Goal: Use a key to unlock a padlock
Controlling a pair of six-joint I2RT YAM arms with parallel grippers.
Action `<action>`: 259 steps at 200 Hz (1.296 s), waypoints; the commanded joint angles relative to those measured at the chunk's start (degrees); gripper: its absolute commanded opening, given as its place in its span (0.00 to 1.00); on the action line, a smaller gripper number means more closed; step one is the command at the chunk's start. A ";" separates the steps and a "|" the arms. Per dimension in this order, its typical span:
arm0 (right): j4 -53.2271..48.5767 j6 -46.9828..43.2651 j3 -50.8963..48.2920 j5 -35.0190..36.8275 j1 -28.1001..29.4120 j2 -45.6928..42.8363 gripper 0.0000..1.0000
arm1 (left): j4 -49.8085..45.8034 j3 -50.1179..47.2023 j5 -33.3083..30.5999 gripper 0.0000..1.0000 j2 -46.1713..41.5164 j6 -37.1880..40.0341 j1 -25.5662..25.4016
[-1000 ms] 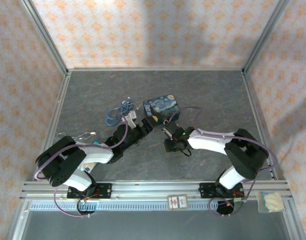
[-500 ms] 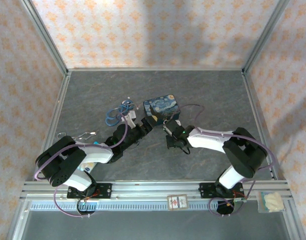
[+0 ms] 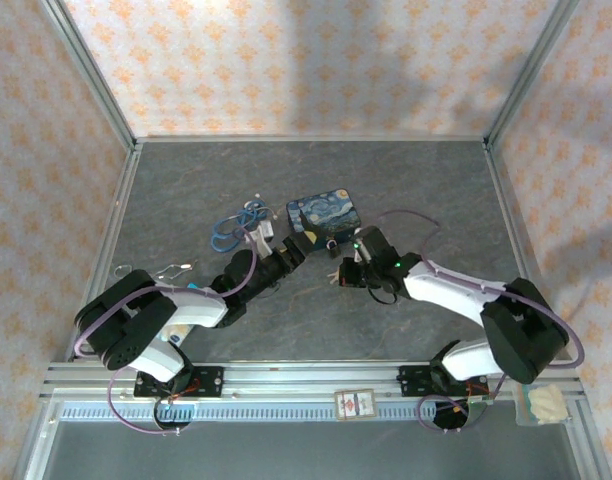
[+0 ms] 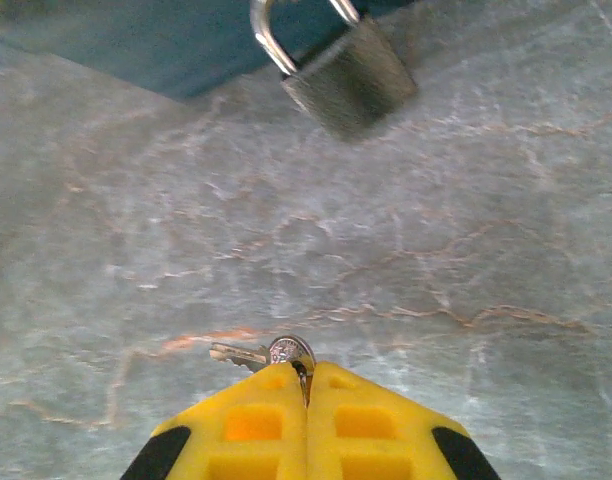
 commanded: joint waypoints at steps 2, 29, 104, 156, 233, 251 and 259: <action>2.89 2.33 1.17 -2.04 -0.93 -2.09 0.00 | 5.18 -0.54 2.28 0.84 2.01 -1.36 -0.88; 6.22 2.68 0.73 -3.20 -1.15 -4.68 0.00 | 8.14 -0.83 2.72 0.79 3.76 -3.06 -1.50; 11.81 3.22 -0.70 -4.21 -1.15 -8.56 0.00 | 8.02 0.96 3.24 0.55 5.58 -3.18 -2.66; 12.85 3.05 -1.18 -5.15 -1.15 -8.75 0.00 | 8.29 1.65 3.50 0.33 6.13 -2.97 -3.08; 11.41 2.32 -1.10 -6.71 -1.15 -8.57 0.00 | 3.18 3.89 1.49 0.23 5.39 1.69 -3.01; 11.32 2.24 -0.97 -6.59 -1.15 -8.56 0.00 | 2.26 4.31 1.43 0.17 5.28 2.20 -2.96; 11.30 2.23 -0.92 -6.58 -1.15 -8.54 0.00 | 2.13 4.34 1.51 0.12 5.30 2.30 -2.99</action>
